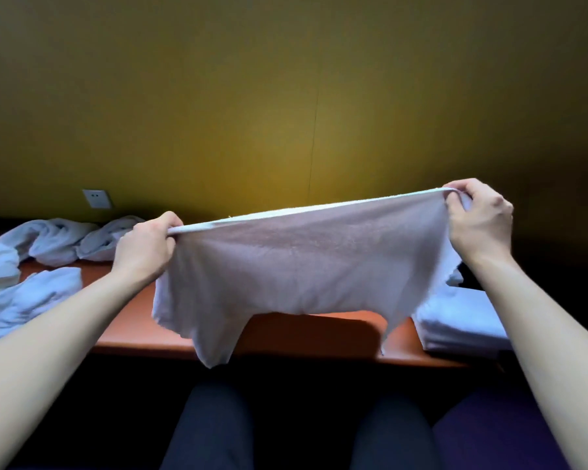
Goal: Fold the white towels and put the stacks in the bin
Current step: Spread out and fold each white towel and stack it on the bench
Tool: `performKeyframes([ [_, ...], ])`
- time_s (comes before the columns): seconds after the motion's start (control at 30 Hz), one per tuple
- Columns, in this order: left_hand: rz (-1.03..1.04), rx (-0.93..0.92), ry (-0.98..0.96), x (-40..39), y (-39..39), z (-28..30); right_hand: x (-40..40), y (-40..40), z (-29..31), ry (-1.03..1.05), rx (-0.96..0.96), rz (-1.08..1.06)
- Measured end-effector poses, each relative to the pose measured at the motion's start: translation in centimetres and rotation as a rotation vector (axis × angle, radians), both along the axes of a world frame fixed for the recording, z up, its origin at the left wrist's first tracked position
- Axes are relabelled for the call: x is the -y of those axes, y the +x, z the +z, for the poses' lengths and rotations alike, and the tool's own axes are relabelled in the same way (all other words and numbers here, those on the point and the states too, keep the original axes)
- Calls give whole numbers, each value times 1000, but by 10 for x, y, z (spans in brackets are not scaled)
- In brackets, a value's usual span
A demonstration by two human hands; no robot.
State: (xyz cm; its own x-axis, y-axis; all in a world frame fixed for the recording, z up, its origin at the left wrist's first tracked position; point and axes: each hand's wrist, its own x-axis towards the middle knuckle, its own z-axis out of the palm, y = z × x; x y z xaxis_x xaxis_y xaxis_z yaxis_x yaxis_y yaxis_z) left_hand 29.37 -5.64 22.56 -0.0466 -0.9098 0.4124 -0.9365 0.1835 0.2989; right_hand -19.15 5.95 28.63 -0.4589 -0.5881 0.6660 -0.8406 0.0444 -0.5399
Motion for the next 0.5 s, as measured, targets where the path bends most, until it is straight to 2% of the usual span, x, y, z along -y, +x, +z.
performKeyframes([
  [0.13, 100, 38, -118, -4, 28, -8, -19, -5, -10, 46, -82, 41],
  [0.27, 84, 59, -267, 5, 40, 13, -15, -4, 4, -44, -121, -10],
  [0.4, -47, -83, -149, 26, 47, 40, 0, -10, 14, -17, -80, -147],
  [0.5, -133, 16, -44, 52, 49, 35, 26, -11, -4, 143, -119, -146],
])
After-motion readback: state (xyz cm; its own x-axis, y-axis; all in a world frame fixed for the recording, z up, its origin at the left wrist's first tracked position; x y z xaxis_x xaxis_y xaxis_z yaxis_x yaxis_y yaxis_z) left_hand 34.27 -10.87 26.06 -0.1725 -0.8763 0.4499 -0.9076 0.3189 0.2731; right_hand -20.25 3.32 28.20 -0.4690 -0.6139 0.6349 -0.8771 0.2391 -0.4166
